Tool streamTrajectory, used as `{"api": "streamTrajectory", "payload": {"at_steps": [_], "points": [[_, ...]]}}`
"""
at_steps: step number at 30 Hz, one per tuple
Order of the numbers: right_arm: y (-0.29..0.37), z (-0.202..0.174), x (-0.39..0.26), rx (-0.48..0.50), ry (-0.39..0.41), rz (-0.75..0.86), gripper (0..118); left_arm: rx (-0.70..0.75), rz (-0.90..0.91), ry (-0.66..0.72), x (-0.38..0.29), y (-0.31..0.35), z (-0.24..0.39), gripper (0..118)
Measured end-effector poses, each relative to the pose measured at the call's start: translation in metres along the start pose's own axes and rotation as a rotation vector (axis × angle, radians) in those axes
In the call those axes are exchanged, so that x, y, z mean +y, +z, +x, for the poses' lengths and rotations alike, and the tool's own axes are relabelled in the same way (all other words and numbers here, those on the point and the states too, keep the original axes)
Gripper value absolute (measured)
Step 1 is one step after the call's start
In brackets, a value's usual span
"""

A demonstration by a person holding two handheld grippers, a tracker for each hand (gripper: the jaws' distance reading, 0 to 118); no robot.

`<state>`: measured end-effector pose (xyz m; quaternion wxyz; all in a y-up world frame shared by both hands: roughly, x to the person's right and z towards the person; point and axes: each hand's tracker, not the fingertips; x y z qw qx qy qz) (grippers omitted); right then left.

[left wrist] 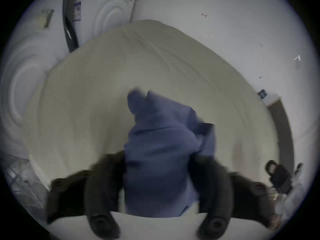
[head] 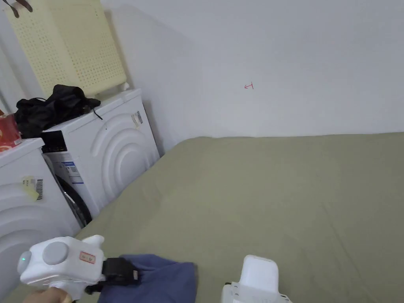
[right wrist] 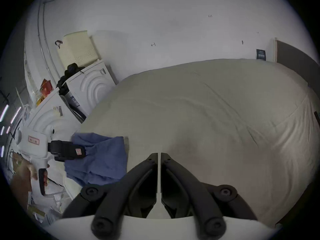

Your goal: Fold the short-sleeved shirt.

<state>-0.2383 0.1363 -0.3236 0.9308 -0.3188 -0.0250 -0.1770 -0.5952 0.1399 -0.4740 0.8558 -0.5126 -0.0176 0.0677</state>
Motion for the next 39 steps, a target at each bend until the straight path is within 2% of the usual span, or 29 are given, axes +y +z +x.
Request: {"api": "streamTrajectory", "payload": {"at_steps": [1,2,4,6,9,10,12,16,24,26,28,32,34,39], "points": [[0.004,0.005,0.002,-0.001,0.007,0.004,4,0.032,0.006,0.041,0.003,0.008,-0.002,96],[0.008,0.009,0.003,-0.004,0.016,0.014,4,0.035,0.020,0.068,0.004,0.017,-0.005,94],[0.016,0.023,0.006,-0.025,0.033,0.034,4,0.025,0.120,0.099,-0.004,0.043,0.007,86],[0.026,0.039,0.008,-0.045,0.021,0.025,4,0.076,0.203,0.102,-0.009,0.065,0.023,74],[0.038,0.071,0.010,-0.091,0.001,0.013,4,0.088,0.302,0.021,-0.030,0.095,0.064,12],[0.043,0.083,0.011,-0.109,-0.002,0.023,4,0.106,0.322,-0.022,-0.041,0.100,0.086,5],[0.054,0.105,0.012,-0.145,0.006,0.035,4,0.088,0.361,-0.093,-0.066,0.111,0.129,0],[0.080,0.162,0.016,-0.171,-0.014,0.053,4,0.004,0.478,-0.200,-0.116,0.117,0.218,0],[0.167,0.294,0.025,-0.245,0.025,0.141,4,-0.227,0.459,-0.213,-0.227,0.123,0.394,0],[0.191,0.324,0.029,-0.269,0.046,0.157,4,-0.249,0.441,-0.219,-0.245,0.131,0.420,0],[0.216,0.350,0.033,-0.309,0.099,0.202,4,-0.250,0.508,-0.269,-0.259,0.143,0.443,0],[0.261,0.387,0.038,-0.355,0.129,0.308,4,-0.245,0.577,-0.296,-0.271,0.168,0.469,0],[0.278,0.399,0.038,-0.343,0.143,0.345,4,-0.242,0.580,-0.305,-0.274,0.178,0.475,0],[0.292,0.407,0.038,-0.398,0.185,0.392,4,-0.200,0.673,-0.334,-0.286,0.193,0.487,0]]}}
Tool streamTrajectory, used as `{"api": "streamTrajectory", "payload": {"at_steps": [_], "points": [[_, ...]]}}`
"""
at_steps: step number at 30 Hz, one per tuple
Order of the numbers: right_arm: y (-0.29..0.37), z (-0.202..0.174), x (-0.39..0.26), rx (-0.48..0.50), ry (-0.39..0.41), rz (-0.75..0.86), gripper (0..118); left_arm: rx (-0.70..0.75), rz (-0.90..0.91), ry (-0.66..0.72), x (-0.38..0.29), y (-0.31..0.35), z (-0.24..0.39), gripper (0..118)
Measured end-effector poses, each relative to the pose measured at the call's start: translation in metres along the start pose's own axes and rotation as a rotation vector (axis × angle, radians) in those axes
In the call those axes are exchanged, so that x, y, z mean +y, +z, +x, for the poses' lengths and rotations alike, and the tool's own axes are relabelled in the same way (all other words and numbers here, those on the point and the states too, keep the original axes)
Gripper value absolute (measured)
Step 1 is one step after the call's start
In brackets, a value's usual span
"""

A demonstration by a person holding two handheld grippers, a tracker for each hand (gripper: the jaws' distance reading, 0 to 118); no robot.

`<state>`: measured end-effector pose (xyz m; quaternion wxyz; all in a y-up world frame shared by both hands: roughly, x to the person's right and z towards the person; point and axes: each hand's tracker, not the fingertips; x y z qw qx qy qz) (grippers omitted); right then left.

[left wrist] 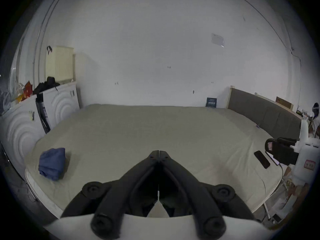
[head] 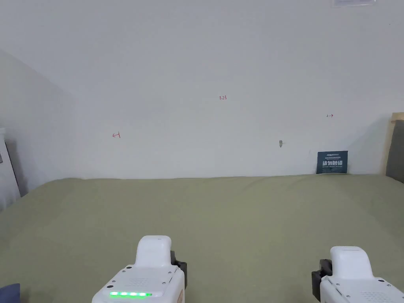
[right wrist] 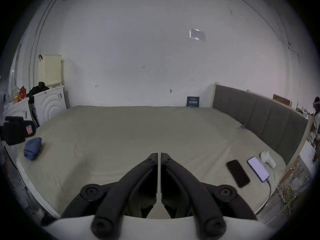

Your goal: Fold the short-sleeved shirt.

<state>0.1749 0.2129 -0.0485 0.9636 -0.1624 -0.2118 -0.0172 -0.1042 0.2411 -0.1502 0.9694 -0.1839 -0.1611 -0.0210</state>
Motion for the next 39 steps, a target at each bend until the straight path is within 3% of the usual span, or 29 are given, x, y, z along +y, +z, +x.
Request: {"api": "streamTrajectory", "payload": {"at_steps": [5,6,8,9,10,11,39], "points": [[-0.001,0.002,0.005,-0.019,-0.016,0.008,4,0.020,0.035,0.009,0.006,0.005,-0.003,4],[-0.002,0.002,0.006,-0.015,-0.016,0.011,13,0.023,0.044,0.013,0.008,0.006,-0.007,15],[-0.004,0.002,0.008,-0.013,-0.014,0.024,28,0.032,0.067,0.026,0.010,0.008,-0.012,21],[-0.006,0.001,0.010,-0.010,-0.014,0.020,52,0.038,0.074,0.027,0.010,0.007,-0.015,39],[-0.006,-0.001,0.010,-0.008,-0.017,0.017,105,0.050,0.082,0.033,0.010,0.007,-0.017,90],[-0.001,-0.006,0.007,0.005,-0.014,0.070,118,0.047,0.164,0.056,0.007,0.015,-0.021,118],[0.006,0.007,0.025,0.000,-0.039,0.140,118,0.066,0.158,0.068,0.008,0.023,-0.031,118]]}}
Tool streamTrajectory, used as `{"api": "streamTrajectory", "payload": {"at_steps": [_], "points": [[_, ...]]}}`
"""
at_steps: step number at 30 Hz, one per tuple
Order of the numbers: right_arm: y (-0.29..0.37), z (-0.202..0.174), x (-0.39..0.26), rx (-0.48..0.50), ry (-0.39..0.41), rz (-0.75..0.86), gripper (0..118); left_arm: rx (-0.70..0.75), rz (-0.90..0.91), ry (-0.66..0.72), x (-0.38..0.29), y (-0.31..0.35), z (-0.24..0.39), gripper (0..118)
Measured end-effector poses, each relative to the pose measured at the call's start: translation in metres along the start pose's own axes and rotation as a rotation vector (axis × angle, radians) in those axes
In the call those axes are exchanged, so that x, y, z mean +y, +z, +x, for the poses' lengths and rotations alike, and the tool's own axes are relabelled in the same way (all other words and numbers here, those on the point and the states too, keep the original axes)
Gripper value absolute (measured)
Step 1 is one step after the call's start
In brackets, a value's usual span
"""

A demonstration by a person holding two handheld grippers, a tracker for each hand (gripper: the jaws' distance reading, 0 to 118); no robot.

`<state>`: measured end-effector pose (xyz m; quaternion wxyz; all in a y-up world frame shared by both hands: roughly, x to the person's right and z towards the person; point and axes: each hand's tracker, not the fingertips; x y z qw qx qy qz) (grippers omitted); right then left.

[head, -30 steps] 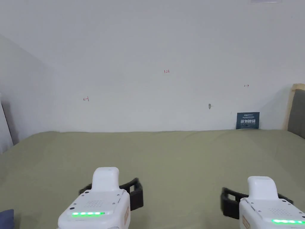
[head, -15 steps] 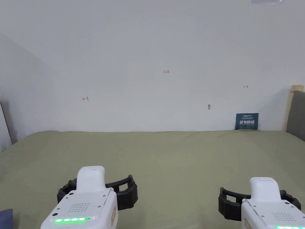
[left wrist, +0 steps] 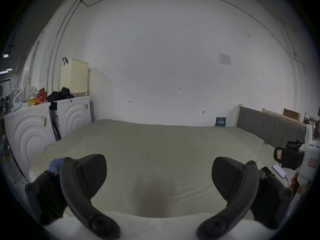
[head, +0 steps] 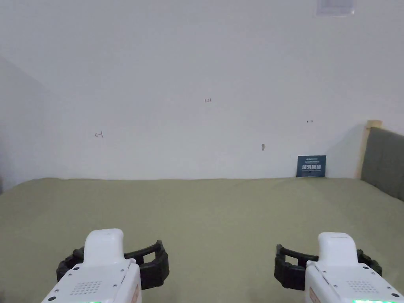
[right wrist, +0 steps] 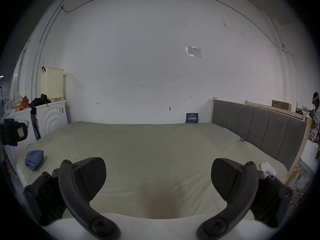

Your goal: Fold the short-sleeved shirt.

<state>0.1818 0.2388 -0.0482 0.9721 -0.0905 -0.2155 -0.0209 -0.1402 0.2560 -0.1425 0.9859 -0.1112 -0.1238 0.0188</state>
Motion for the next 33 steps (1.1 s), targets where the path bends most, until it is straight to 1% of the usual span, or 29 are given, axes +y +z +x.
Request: {"api": "streamTrajectory", "payload": {"at_steps": [1,2,4,5,11,13,16,19,25,30,33], "points": [[0.002,-0.002,-0.001,-0.021,0.006,0.000,118,-0.011,0.006,0.013,-0.002,0.001,-0.002,118],[0.001,-0.002,0.000,-0.022,0.007,0.004,118,-0.019,0.016,0.022,-0.004,0.002,-0.003,118],[-0.001,0.004,0.003,0.020,-0.012,0.014,118,-0.020,0.018,0.017,-0.006,0.003,-0.003,118],[0.002,0.001,0.003,0.035,-0.016,0.014,118,-0.016,0.014,0.009,-0.005,0.003,-0.003,118],[0.002,0.002,0.006,0.036,-0.001,0.032,118,-0.010,0.009,-0.016,-0.005,0.002,-0.005,118],[0.004,-0.001,0.006,0.060,0.004,0.023,118,-0.017,0.005,-0.010,-0.004,0.002,-0.005,118],[0.002,-0.001,0.007,0.052,0.012,0.016,118,-0.021,0.011,-0.012,-0.003,0.002,-0.004,118],[0.004,-0.001,0.006,0.055,-0.015,0.010,118,-0.019,0.017,-0.029,-0.001,0.004,-0.002,118],[0.005,0.001,0.004,0.030,-0.051,-0.003,118,-0.023,0.023,-0.045,0.002,0.006,-0.002,118],[0.006,0.006,0.007,0.056,-0.120,-0.022,118,-0.020,0.022,-0.027,0.004,0.006,-0.005,118],[0.006,0.001,0.010,0.035,-0.111,-0.036,118,-0.025,0.012,-0.008,0.006,0.004,-0.007,118]]}}
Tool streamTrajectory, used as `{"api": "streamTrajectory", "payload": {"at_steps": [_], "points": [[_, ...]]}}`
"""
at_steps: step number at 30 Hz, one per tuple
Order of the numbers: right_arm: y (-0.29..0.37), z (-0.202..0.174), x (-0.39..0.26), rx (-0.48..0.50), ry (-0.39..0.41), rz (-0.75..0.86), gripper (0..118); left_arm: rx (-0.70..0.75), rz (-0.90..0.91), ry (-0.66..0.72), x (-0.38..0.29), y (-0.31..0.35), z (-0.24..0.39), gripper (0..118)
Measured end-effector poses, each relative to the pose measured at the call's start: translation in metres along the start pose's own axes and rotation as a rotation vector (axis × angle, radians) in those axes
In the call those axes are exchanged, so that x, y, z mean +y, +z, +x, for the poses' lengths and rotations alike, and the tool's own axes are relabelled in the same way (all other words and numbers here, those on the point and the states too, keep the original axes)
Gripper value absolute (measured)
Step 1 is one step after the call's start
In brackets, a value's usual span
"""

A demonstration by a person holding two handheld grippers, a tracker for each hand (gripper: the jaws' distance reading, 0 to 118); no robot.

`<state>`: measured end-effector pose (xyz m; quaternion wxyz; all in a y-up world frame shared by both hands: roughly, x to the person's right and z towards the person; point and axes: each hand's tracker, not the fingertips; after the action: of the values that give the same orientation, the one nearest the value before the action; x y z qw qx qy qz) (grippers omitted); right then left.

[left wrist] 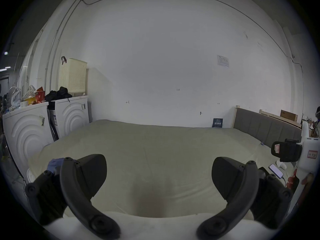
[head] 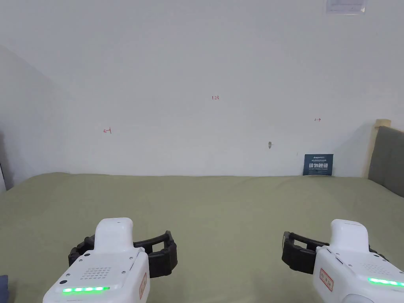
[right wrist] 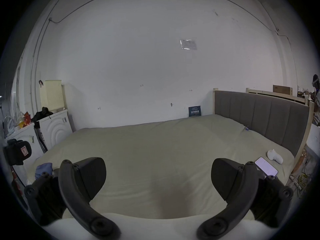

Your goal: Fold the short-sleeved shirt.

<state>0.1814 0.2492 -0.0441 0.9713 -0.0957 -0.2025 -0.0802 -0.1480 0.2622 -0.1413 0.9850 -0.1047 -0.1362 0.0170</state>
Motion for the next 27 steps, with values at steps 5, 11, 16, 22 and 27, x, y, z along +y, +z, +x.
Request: {"api": "streamTrajectory", "payload": {"at_steps": [5,11,16,22,27], "points": [[-0.001,0.001,-0.001,0.016,0.029,-0.006,118,-0.011,-0.001,0.013,0.000,0.002,-0.002,118],[-0.003,0.005,-0.003,-0.036,0.024,-0.013,118,-0.013,-0.020,0.006,0.001,-0.002,-0.003,118],[-0.003,0.007,0.003,-0.010,0.027,0.013,118,-0.002,-0.016,0.000,0.003,-0.004,-0.002,118],[-0.010,0.010,0.012,-0.023,0.038,-0.025,118,-0.006,-0.021,0.002,0.008,-0.006,0.000,118],[-0.012,0.010,0.016,-0.091,0.067,-0.053,118,-0.015,-0.042,0.003,0.008,-0.010,0.000,118]]}}
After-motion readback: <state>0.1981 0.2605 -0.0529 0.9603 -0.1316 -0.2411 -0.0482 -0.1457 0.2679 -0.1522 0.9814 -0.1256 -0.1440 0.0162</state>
